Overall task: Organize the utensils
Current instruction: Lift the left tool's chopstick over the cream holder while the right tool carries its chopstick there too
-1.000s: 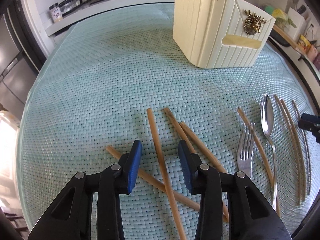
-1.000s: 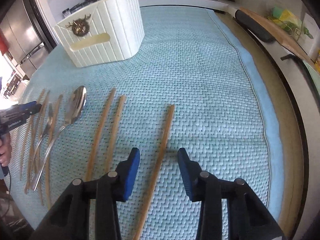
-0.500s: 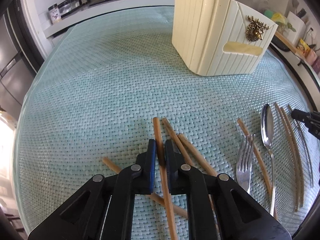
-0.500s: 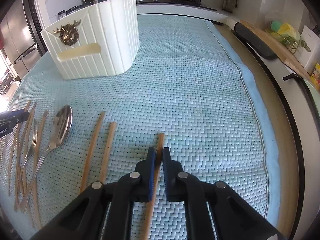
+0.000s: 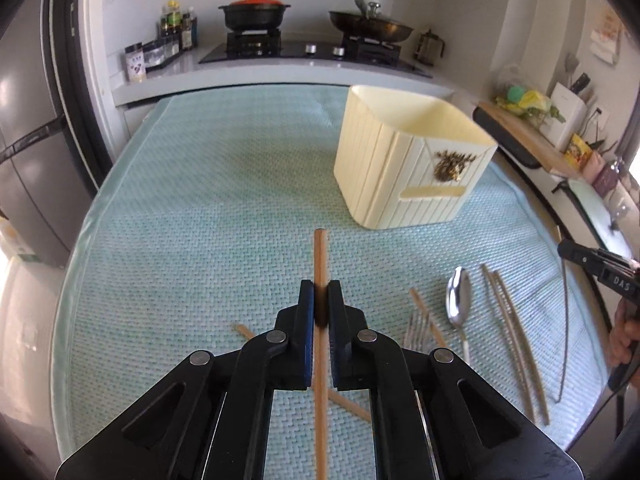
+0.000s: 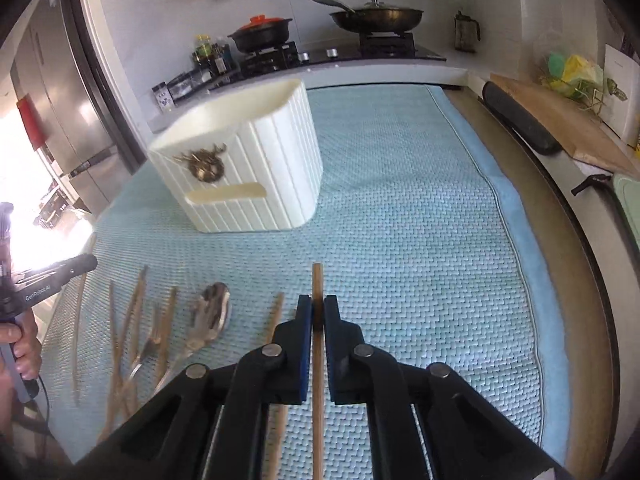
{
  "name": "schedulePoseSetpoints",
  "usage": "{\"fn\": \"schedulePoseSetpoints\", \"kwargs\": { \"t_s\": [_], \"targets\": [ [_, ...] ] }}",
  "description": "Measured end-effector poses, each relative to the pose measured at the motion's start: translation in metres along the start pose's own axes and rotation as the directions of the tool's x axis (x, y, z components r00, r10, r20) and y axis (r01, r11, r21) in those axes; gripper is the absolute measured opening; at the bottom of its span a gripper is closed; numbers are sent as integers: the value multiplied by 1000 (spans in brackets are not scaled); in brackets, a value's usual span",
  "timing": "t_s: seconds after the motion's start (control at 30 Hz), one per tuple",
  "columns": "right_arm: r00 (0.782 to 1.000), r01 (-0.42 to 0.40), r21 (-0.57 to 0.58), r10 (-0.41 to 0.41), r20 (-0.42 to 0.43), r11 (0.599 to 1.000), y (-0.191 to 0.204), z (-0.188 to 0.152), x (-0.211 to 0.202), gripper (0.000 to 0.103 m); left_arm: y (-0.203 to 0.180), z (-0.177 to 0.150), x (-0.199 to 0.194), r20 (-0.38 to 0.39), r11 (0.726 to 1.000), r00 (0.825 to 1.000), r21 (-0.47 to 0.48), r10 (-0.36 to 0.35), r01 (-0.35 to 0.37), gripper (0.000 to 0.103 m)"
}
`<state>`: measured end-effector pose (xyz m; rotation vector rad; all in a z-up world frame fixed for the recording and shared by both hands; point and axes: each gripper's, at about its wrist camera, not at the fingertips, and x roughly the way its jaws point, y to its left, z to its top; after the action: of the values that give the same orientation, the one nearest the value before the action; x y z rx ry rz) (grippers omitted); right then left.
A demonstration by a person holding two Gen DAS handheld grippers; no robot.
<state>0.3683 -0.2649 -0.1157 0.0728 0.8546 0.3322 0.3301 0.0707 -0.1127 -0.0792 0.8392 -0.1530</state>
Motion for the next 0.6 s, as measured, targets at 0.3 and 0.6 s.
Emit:
{"fn": "schedulePoseSetpoints", "kwargs": {
  "t_s": [0.3, 0.6],
  "targets": [
    [980, -68, -68, 79, 182, 995, 42, -11, -103, 6, -5, -7, -88, 147, 998, 987, 14, -64, 62, 4],
    [947, -62, -108, 93, 307, 992, 62, -25, -159, 6, -18, -10, -126, 205, 994, 973, 36, -105, 100, 4]
  ]
}}
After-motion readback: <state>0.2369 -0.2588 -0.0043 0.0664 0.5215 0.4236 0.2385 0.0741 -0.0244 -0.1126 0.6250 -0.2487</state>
